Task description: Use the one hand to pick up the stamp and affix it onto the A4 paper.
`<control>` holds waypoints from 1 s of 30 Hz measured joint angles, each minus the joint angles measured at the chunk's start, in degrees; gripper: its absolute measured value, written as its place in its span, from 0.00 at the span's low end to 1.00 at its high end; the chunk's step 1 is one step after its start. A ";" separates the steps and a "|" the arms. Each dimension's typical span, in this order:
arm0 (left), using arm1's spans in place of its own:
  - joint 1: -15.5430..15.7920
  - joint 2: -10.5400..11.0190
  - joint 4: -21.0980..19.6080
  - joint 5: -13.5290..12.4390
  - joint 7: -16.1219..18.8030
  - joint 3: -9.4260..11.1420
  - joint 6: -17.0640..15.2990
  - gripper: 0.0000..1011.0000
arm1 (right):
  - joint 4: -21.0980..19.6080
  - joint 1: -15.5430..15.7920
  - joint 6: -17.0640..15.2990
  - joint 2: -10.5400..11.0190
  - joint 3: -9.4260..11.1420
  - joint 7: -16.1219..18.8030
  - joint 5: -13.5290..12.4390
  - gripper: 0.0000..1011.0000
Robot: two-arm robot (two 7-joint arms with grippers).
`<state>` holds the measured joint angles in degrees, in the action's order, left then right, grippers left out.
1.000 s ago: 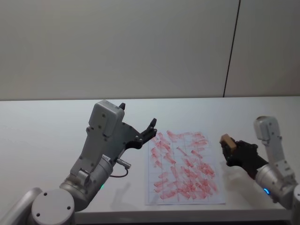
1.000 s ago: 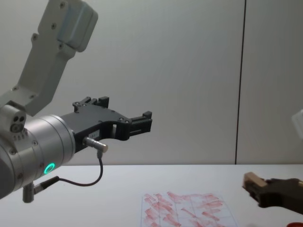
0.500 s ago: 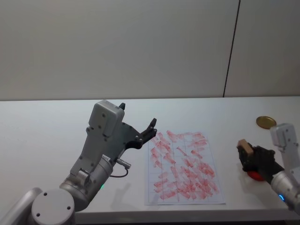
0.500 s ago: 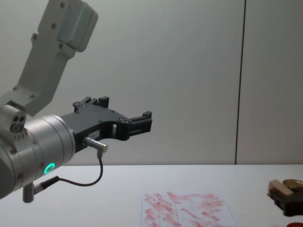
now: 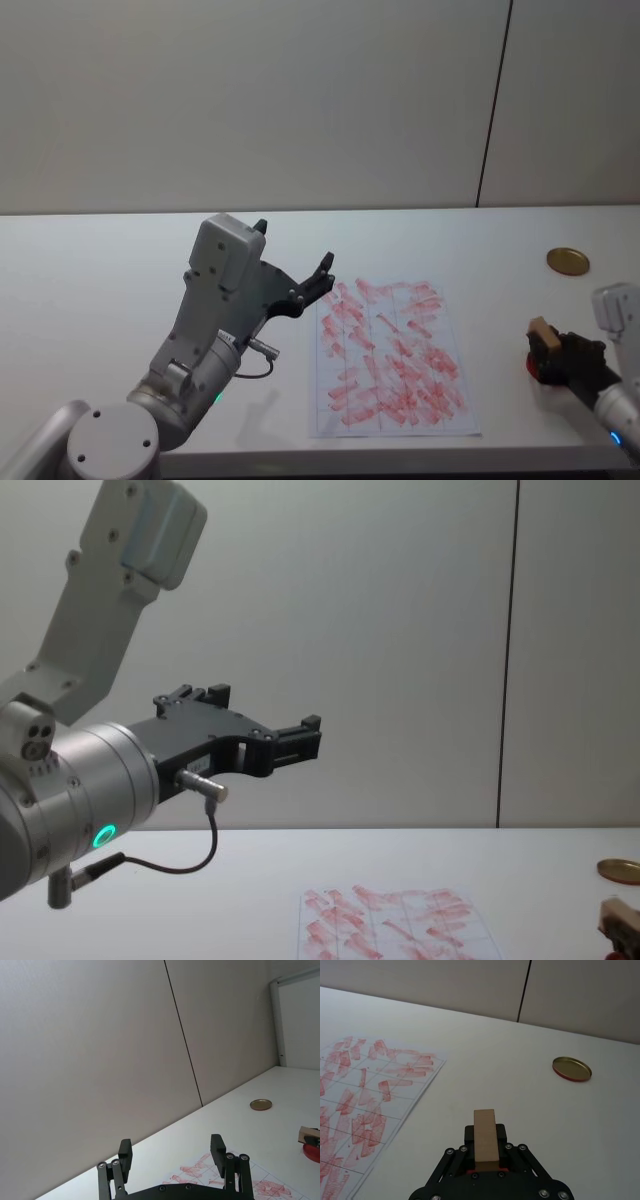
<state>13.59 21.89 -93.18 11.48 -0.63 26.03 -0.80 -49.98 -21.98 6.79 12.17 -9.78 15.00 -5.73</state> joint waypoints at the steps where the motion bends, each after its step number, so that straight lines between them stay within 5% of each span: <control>1: 0.00 0.00 0.00 0.00 0.00 0.00 0.00 0.98 | 0.00 0.00 0.00 0.00 0.00 0.00 0.00 0.22; 21: 0.00 0.00 0.00 0.00 0.00 0.00 0.00 0.98 | 4.78 -1.38 2.65 -0.23 0.17 -0.45 0.29 0.22; 30: 0.00 0.00 0.00 0.00 0.00 0.00 0.00 0.98 | 4.05 -0.70 2.71 0.07 0.57 -0.48 -0.03 0.46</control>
<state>13.59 21.89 -93.18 11.48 -0.63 26.02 -0.80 -45.93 -22.68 9.50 12.24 -9.22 14.53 -5.76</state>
